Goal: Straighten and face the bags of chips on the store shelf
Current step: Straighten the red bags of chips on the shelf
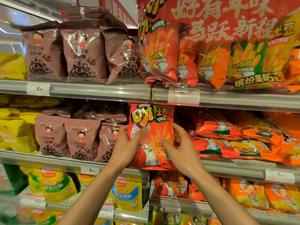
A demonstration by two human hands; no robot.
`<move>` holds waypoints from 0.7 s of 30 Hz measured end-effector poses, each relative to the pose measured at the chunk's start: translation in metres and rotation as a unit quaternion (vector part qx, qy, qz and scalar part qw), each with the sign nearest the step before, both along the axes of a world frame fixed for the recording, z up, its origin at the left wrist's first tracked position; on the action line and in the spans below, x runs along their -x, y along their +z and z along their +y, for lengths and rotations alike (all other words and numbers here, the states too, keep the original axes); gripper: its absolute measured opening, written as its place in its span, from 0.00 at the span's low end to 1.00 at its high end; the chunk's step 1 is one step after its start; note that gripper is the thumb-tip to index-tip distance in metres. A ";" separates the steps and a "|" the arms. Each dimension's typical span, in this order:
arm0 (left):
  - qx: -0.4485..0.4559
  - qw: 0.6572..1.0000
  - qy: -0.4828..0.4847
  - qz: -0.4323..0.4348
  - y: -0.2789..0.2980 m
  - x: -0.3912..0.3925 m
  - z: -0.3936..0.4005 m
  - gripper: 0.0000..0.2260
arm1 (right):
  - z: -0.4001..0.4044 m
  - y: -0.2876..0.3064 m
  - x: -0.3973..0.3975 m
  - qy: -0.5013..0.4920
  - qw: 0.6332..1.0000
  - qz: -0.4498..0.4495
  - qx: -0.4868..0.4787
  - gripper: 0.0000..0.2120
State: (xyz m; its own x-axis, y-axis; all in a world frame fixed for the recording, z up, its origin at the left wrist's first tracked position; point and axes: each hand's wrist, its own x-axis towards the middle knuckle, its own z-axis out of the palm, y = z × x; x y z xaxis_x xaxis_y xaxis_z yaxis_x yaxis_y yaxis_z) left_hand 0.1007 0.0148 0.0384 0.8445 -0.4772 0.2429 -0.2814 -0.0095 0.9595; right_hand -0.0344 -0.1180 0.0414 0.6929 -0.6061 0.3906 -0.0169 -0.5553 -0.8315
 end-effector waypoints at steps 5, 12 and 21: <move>0.017 0.999 0.050 -0.005 0.003 -0.019 0.031 0.19 | -0.011 0.010 -0.026 -0.045 0.994 0.077 0.062 0.31; -0.004 0.998 0.064 -0.005 0.001 -0.035 0.049 0.24 | -0.059 0.014 -0.061 -0.125 0.929 0.332 0.107 0.47; -0.023 0.998 0.064 0.000 0.003 -0.035 0.049 0.33 | -0.056 0.002 -0.072 -0.098 0.958 0.256 0.081 0.41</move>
